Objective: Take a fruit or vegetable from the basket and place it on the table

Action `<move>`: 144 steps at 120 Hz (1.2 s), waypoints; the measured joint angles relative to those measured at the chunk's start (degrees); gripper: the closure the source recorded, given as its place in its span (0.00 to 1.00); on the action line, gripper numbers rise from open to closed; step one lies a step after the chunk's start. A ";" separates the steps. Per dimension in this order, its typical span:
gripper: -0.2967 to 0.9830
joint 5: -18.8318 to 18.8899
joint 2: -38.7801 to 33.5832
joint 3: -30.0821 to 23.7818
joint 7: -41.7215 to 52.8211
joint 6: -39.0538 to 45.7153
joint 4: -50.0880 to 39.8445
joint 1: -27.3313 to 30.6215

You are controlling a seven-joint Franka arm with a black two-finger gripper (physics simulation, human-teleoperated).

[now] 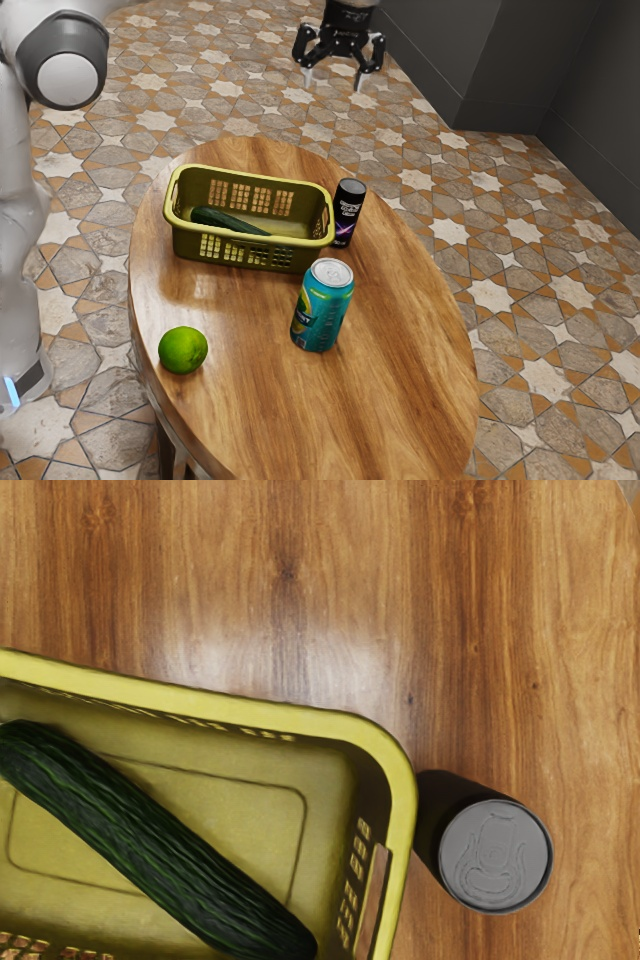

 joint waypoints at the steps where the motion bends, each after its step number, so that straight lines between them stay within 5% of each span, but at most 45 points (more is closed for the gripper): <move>1: 0.23 -0.06 0.04 -0.01 -0.68 -0.05 -0.01 0.15; 20: 0.23 -0.66 0.04 -0.22 -11.72 -0.76 -0.03 -2.02; 65: 0.23 -0.28 -1.27 0.32 -24.34 -1.19 -0.04 -23.22; 75: 0.23 0.33 -6.48 0.93 -25.51 0.24 -7.30 -28.16; 91: 0.23 2.68 -15.84 -0.66 -27.10 3.77 -19.47 -5.10; 104: 0.23 4.08 -16.92 -2.57 -28.32 5.87 -21.79 -2.98; 125: 0.23 4.73 -22.95 -15.58 -29.90 10.19 -32.55 11.82; 144: 0.23 4.47 -23.19 -17.87 -31.02 15.02 -38.49 16.09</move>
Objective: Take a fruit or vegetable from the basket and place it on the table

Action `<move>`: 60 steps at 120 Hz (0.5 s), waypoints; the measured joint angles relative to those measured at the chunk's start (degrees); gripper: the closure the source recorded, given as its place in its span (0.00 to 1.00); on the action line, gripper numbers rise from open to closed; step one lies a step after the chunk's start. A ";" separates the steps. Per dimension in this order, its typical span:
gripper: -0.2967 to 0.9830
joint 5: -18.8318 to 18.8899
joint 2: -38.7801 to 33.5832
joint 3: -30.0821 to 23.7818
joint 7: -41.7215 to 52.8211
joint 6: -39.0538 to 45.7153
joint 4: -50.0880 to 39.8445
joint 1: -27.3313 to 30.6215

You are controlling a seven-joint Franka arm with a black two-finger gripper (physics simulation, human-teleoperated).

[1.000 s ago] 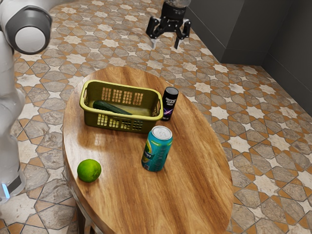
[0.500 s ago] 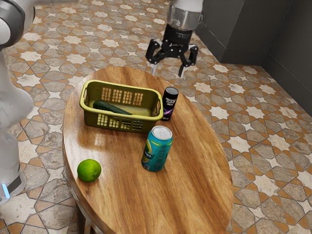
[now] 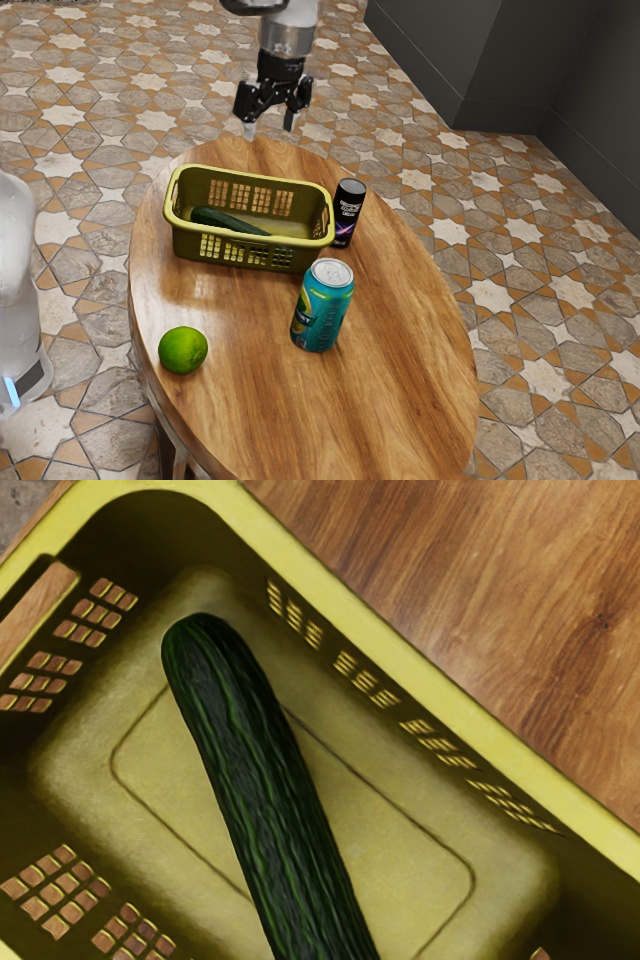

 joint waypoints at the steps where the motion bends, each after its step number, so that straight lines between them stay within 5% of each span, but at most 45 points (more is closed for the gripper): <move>1: 0.23 -0.02 0.05 -0.02 -0.05 0.21 -0.19 0.20; 60: 0.23 -1.29 1.47 -0.16 -3.06 12.86 -12.65 1.03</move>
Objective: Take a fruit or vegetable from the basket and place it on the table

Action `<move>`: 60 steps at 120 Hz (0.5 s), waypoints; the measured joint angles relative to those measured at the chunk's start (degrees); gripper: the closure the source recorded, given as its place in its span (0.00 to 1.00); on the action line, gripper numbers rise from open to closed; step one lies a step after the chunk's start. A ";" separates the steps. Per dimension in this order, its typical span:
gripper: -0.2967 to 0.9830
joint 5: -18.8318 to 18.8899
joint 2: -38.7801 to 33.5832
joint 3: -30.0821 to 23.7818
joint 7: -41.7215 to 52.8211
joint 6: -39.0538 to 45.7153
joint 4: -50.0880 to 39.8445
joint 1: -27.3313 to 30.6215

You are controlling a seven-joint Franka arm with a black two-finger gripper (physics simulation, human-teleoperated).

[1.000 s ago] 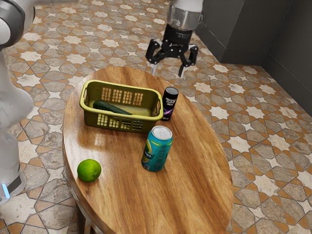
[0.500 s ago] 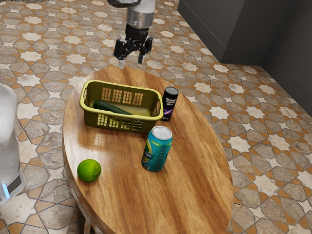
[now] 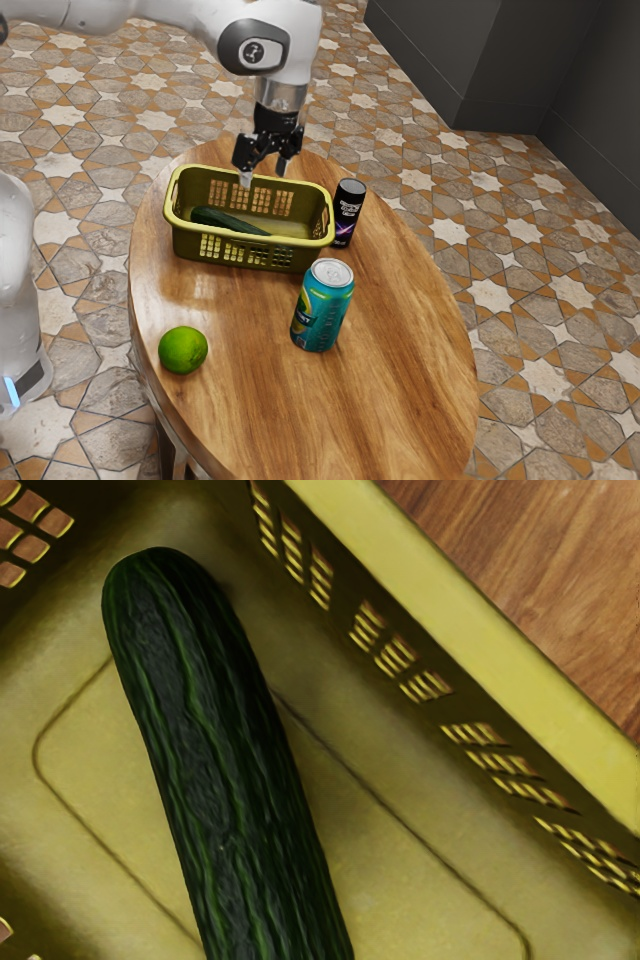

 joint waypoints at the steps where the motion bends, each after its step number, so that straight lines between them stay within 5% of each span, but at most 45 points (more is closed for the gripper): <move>1: 0.23 -0.01 0.06 -0.01 -0.04 0.16 -0.03 -0.04; 60: 0.23 -1.72 2.10 -0.06 -5.38 4.29 -1.63 -1.82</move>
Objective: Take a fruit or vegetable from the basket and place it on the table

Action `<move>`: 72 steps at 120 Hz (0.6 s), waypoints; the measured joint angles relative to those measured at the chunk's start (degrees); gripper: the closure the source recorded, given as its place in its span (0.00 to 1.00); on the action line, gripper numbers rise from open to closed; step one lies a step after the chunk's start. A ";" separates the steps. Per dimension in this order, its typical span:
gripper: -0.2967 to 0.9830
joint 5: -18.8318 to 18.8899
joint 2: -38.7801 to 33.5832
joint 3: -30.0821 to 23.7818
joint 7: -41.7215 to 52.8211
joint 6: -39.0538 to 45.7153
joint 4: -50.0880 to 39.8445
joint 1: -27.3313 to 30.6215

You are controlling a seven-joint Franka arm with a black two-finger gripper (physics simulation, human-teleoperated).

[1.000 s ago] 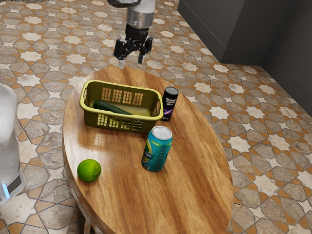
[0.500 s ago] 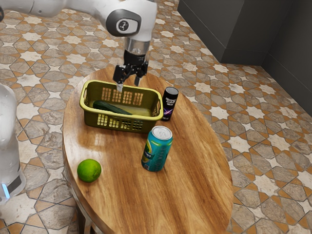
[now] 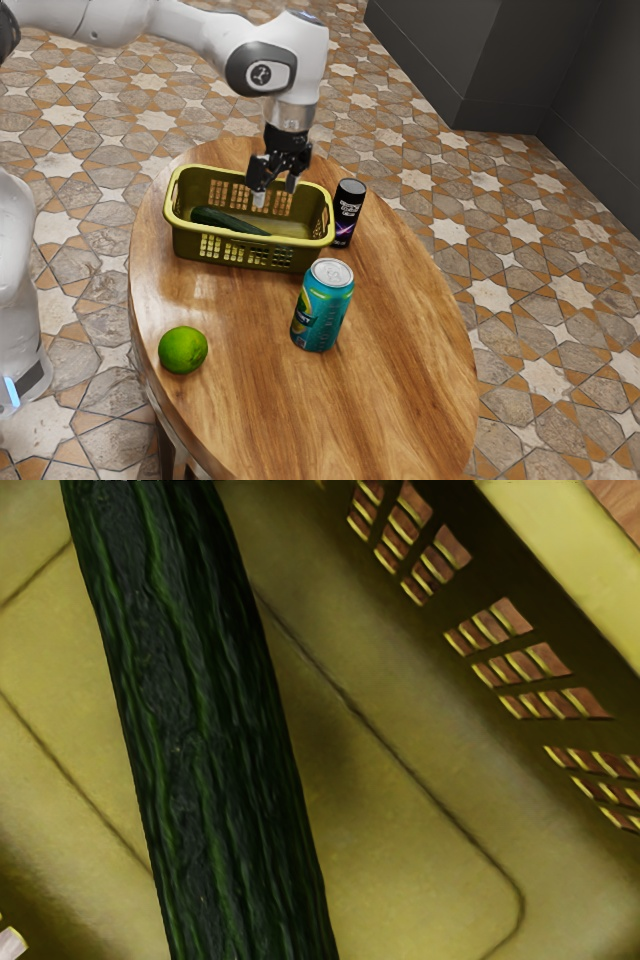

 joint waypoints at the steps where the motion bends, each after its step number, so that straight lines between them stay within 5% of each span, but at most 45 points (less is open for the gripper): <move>1: 0.23 0.02 0.09 0.00 -0.12 0.02 -0.02 0.05; 42: 0.23 0.07 1.55 -1.30 -4.00 1.33 -0.13 -1.34; 72: 0.23 0.24 -4.53 -1.40 -5.42 3.78 -7.57 -0.55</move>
